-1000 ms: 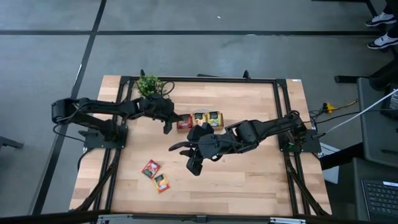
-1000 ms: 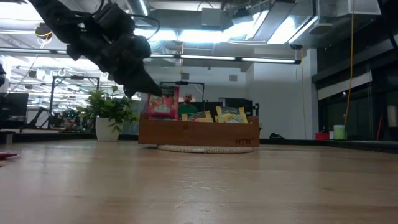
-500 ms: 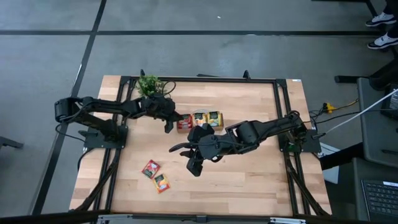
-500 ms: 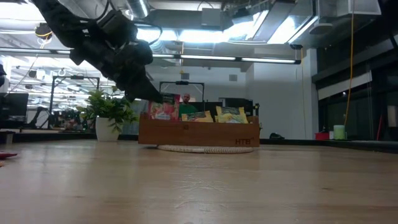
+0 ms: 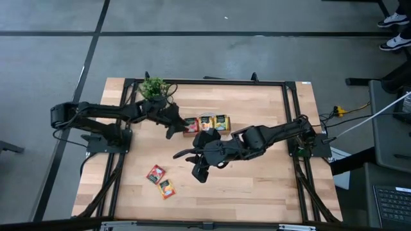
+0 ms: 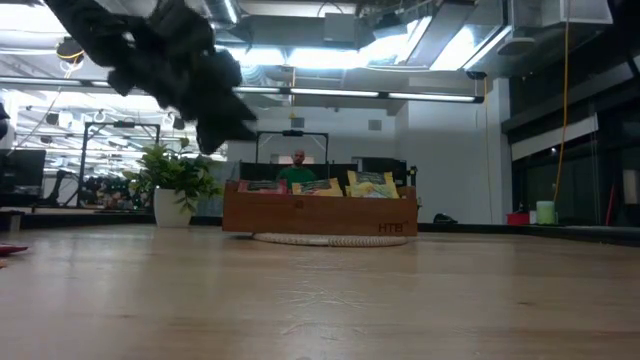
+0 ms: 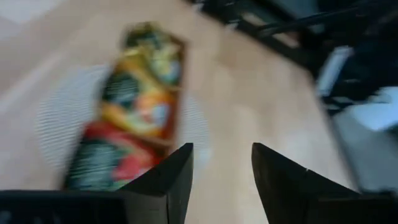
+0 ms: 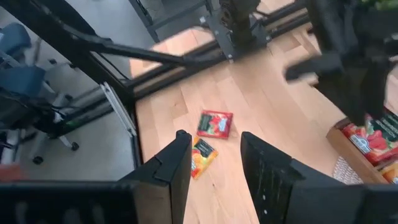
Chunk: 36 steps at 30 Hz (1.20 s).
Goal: Pick & Place Tea
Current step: Put the red tea bag into the left section of the wooden organizer
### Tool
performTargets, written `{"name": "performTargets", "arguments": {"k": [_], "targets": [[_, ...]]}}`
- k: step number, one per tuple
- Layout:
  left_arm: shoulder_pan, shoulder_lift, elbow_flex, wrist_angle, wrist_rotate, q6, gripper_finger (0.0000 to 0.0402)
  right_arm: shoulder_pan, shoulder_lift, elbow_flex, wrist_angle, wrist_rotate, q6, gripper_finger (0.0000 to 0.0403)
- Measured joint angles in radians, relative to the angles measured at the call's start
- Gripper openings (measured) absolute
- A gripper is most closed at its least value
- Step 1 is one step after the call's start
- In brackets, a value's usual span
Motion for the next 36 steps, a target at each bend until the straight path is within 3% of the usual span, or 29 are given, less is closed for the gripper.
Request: {"name": "performTargets", "arguments": {"k": [7, 15, 21, 25, 36], "targets": [[-0.143, -0.219, 0.000, -0.045, -0.008, -0.104, 0.0146, 0.009, 0.078, 0.000, -0.006, -0.045, -0.052, 0.0139], [-0.439, -0.407, 0.000, -0.146, -0.268, -0.196, 0.0126, 0.010, 0.197, -0.001, 0.057, -0.189, -0.095, 0.0153], [-0.656, -0.454, 0.000, -0.163, -0.415, -0.299, 0.0113, -0.002, 0.287, -0.002, 0.148, -0.293, -0.159, 0.0167], [-0.818, -0.455, 0.000, -0.187, -0.481, -0.391, 0.0104, -0.022, 0.329, -0.001, 0.163, -0.300, -0.199, 0.0167], [-1.280, -0.432, 0.000, -0.157, -0.867, -0.595, 0.0071, -0.077, 0.358, -0.002, 0.140, -0.380, -0.293, 0.0168]]}}
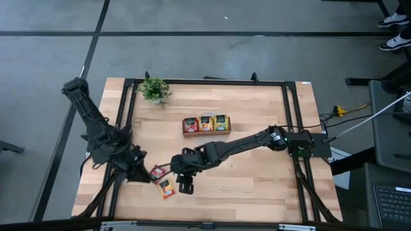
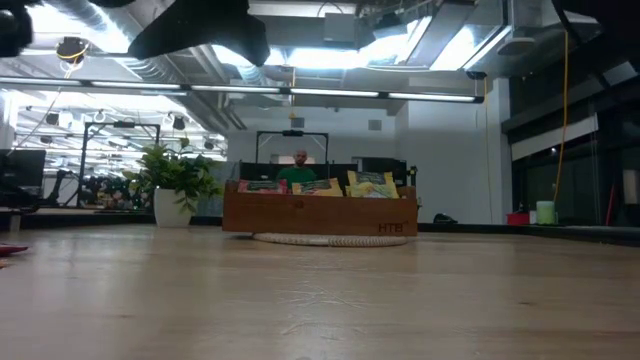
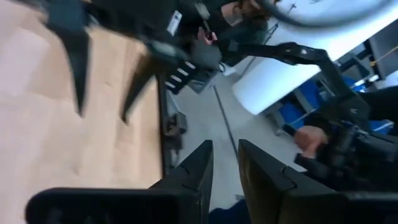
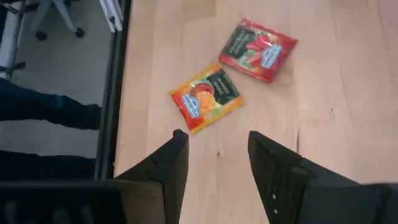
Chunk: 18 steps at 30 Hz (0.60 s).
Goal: Pick & Place Tea
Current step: Put the red tea bag into the left section of the wooden organizer
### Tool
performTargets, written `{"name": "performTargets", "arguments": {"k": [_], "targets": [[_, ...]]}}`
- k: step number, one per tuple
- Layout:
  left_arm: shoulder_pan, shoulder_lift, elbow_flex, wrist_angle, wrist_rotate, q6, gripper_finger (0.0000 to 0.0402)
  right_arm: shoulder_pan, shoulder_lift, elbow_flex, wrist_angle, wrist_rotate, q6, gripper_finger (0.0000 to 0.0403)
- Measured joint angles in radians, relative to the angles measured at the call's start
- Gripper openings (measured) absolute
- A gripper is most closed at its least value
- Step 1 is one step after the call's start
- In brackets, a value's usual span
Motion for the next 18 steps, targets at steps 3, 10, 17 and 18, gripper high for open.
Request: {"name": "performTargets", "arguments": {"k": [3, 10, 17, 18], "targets": [[-0.099, 0.034, 0.000, 0.046, -0.076, -0.032, 0.0060, -0.005, 0.000, 0.000, 0.017, -0.034, -0.023, 0.0168], [-0.215, 0.132, 0.000, 0.085, -0.228, -0.057, 0.0034, -0.003, 0.029, 0.001, 0.166, -0.068, -0.044, 0.0168], [-0.170, 0.193, 0.000, 0.073, -0.302, 0.031, 0.0012, -0.014, 0.070, -0.001, 0.224, -0.068, 0.008, 0.0168], [-0.152, 0.198, 0.000, 0.073, -0.304, 0.049, 0.0009, -0.015, 0.079, 0.000, 0.238, -0.059, 0.008, 0.0167]]}}
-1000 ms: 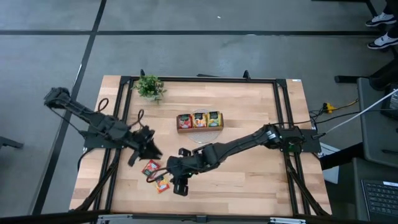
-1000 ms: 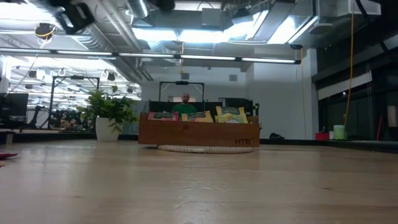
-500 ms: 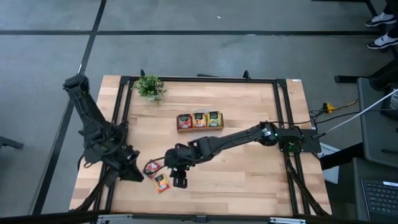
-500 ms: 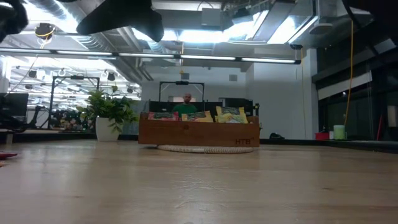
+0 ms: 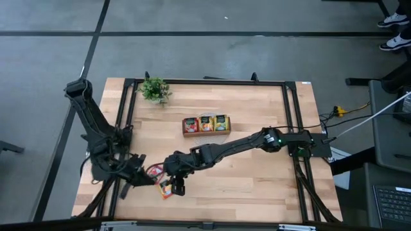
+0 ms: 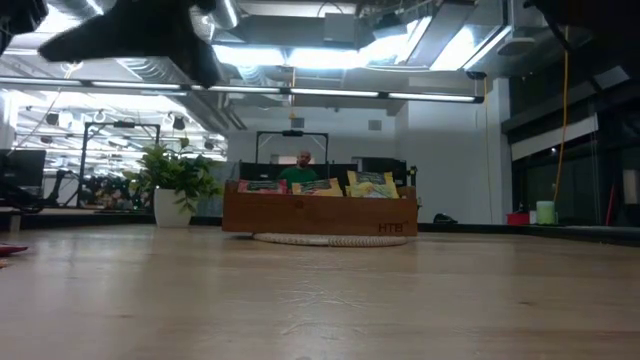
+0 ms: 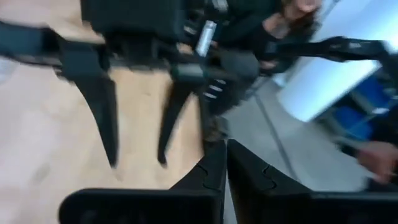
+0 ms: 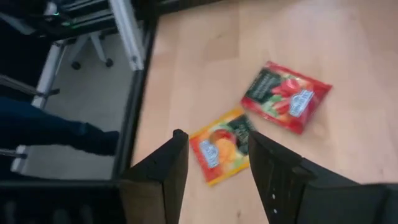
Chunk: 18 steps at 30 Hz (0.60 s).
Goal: Pick & Place Tea
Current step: Put the red tea bag into the left section of the wooden organizer
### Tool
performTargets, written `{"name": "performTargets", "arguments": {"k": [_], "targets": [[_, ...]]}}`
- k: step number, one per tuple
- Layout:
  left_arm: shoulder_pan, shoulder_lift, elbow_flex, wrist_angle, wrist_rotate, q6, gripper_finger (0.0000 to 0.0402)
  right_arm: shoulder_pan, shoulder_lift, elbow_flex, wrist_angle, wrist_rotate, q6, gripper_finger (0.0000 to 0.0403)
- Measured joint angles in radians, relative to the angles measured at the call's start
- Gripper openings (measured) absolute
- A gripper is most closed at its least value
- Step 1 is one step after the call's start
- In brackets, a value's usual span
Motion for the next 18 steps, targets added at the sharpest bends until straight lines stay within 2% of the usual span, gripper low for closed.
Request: {"name": "performTargets", "arguments": {"k": [2, 9, 13, 18], "targets": [[0.040, 0.005, 0.000, -0.014, 0.010, 0.028, 0.0005, -0.003, 0.005, -0.001, -0.015, 0.019, 0.001, 0.0164], [0.201, 0.005, -0.001, -0.115, 0.139, 0.062, 0.0004, -0.004, 0.004, 0.000, -0.011, 0.044, 0.003, 0.0143], [0.263, 0.004, -0.001, -0.120, 0.204, 0.125, 0.0007, -0.004, 0.004, 0.000, -0.013, 0.045, 0.046, 0.0135], [0.330, -0.004, -0.043, -0.115, 0.364, 0.129, 0.0002, -0.001, 0.004, 0.000, -0.021, 0.047, 0.054, 0.0134]]}}
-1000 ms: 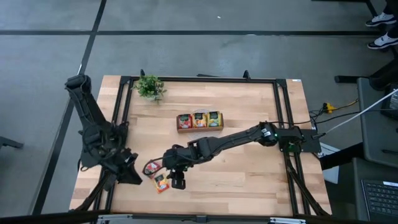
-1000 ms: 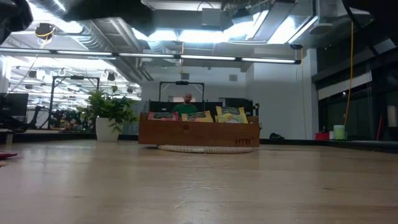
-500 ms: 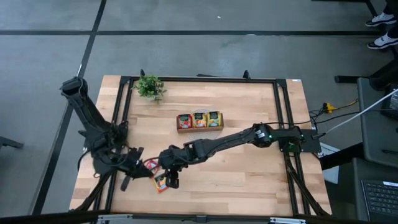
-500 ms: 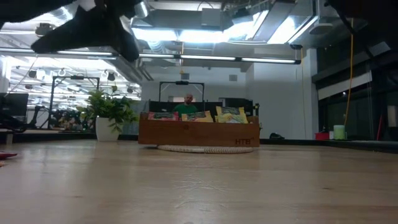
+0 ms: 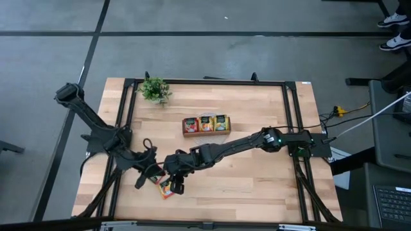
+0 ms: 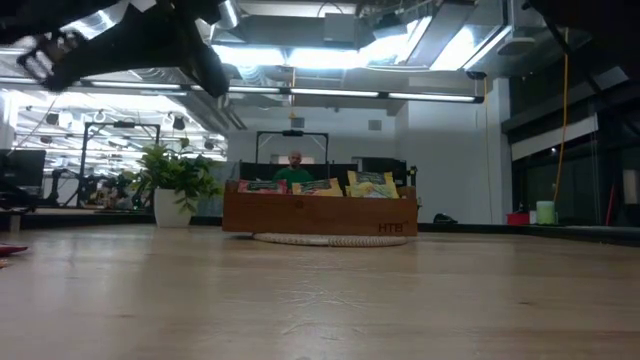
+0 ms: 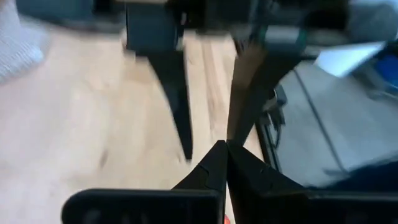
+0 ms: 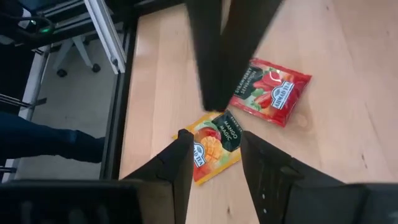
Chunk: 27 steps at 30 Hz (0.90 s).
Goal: Pick & Place Tea
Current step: Put the red tea bag into the left section of the wooden organizer
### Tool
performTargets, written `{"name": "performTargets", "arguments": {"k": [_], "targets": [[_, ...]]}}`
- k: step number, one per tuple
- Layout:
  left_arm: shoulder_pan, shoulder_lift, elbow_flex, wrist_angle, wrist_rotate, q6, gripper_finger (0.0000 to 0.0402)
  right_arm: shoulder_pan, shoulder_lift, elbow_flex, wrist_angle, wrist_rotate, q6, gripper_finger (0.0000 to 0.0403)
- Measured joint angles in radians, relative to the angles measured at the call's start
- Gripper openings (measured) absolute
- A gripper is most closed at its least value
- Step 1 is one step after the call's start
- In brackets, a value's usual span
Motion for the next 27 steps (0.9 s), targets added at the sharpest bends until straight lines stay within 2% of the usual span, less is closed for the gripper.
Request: {"name": "performTargets", "arguments": {"k": [6, 10, 16, 21, 27], "targets": [[0.063, -0.015, -0.155, 0.128, 0.336, -0.052, 0.0006, 0.008, 0.000, 0.000, -0.028, 0.000, 0.028, 0.0133], [0.063, -0.015, -0.176, -0.016, 0.479, -0.072, 0.0006, 0.016, 0.000, 0.000, -0.028, 0.000, 0.040, 0.0133], [0.052, -0.015, -0.177, -0.211, 0.521, -0.030, 0.0004, 0.028, 0.036, 0.001, 0.045, -0.001, 0.108, 0.0133], [0.052, -0.015, -0.177, -0.221, 0.524, -0.007, 0.0012, 0.033, 0.077, 0.000, 0.143, 0.003, 0.167, 0.0133], [0.052, -0.015, -0.177, -0.223, 0.526, 0.001, 0.0007, 0.021, 0.095, 0.000, 0.143, 0.055, 0.182, 0.0133]]}}
